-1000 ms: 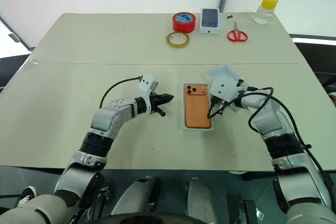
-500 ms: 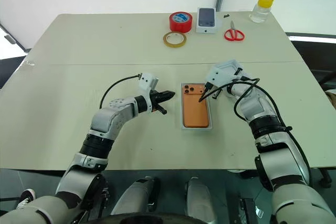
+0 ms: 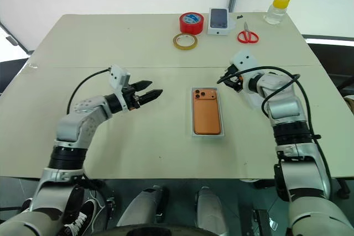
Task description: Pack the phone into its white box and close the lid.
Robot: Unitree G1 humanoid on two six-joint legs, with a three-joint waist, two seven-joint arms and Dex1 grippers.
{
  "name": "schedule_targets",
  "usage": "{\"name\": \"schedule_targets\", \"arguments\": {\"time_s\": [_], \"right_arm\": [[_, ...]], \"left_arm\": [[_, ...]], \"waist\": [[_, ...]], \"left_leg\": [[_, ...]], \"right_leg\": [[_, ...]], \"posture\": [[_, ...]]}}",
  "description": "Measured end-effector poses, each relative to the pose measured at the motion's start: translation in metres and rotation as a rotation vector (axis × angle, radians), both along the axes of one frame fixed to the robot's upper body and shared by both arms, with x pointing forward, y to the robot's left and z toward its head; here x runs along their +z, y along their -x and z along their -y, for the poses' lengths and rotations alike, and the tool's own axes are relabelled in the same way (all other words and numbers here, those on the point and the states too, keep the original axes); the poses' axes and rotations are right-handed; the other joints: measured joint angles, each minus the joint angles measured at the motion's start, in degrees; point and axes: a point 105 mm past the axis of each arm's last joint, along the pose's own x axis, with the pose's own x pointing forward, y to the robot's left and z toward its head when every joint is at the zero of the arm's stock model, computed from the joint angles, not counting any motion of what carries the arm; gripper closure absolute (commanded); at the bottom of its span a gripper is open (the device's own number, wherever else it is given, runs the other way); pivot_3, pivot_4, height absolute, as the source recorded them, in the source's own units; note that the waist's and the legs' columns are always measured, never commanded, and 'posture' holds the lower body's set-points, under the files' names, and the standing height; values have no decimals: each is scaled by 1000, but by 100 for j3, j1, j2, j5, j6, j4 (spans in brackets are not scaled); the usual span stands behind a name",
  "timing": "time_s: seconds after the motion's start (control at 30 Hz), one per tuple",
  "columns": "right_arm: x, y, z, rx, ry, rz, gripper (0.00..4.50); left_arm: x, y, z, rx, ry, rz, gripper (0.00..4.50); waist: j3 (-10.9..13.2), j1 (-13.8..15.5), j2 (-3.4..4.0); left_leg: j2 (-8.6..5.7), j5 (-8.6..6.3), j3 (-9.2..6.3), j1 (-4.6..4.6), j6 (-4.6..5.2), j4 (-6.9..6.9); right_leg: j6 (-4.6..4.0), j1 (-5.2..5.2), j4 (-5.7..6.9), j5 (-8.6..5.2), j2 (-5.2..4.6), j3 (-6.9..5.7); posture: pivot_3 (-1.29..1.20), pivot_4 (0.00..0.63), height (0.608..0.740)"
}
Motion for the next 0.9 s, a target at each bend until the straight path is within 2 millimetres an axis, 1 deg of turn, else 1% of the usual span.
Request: {"name": "schedule_targets", "arguments": {"time_s": [0.13, 0.27, 0.33, 0.37, 0.43, 0.53, 0.73, 0.8, 0.9], "right_arm": [[-9, 7, 0, 1, -72, -94, 29], [-4, 6, 5, -33, -125, -75, 29], [-6, 8, 8, -41, -88, -80, 29], [-12, 11, 12, -49, -59, -106, 29], [-20, 11, 17, -86, -58, -158, 29], [-26, 8, 25, -141, -33, -233, 29], [-14, -2, 24, -184, 7, -335, 29], [-17, -2, 25, -191, 14, -370, 29], [-30, 2, 29, -215, 21, -453, 29]], "left_arm": [[2, 7, -8, -59, -30, 20, 0], [8, 10, -14, -67, -57, 115, 0], [3, 16, -19, -78, -81, 140, 0], [-1, 21, -21, -91, -90, 142, 0], [-5, 26, -24, -110, -104, 131, 0], [-2, 30, -24, -146, -114, 145, 0], [6, 37, -20, -224, -115, 190, 0], [6, 38, -20, -233, -112, 191, 0], [7, 38, -19, -240, -104, 192, 0]], "waist": [[1, -37, 2], [3, -16, 6], [3, -17, 6], [3, -10, 6], [5, -5, 8], [9, -22, 15], [13, -28, 22], [13, -22, 22], [13, -8, 23]], "left_leg": [[6, -2, 1, 0, 4, -2], [6, -9, 1, 0, 16, -2], [5, -8, 5, 0, 14, -6], [5, -8, 5, -1, 14, -6], [5, -12, 5, -1, 21, -3], [5, -15, 6, -1, 26, -2], [11, -12, 8, -1, 21, -17], [9, -13, 8, -2, 22, -14], [7, -14, 8, -3, 24, -10]], "right_leg": [[-4, -4, 2, 2, 3, 1], [-6, -3, -1, 3, 1, 1], [-5, -6, -2, 3, -1, 4], [-5, -7, -2, 3, -1, 4], [-6, -6, 0, 3, -2, 3], [-11, -7, 2, 7, -2, 4], [-12, -16, 0, 6, 3, 3], [-12, -13, -1, 6, 2, 4], [-12, -12, -1, 6, -1, 3]], "posture": [[0, 150, 740], [0, 150, 740], [0, 150, 740], [0, 150, 740], [0, 150, 740], [0, 150, 740], [0, 150, 740], [0, 150, 740], [0, 150, 740]]}}
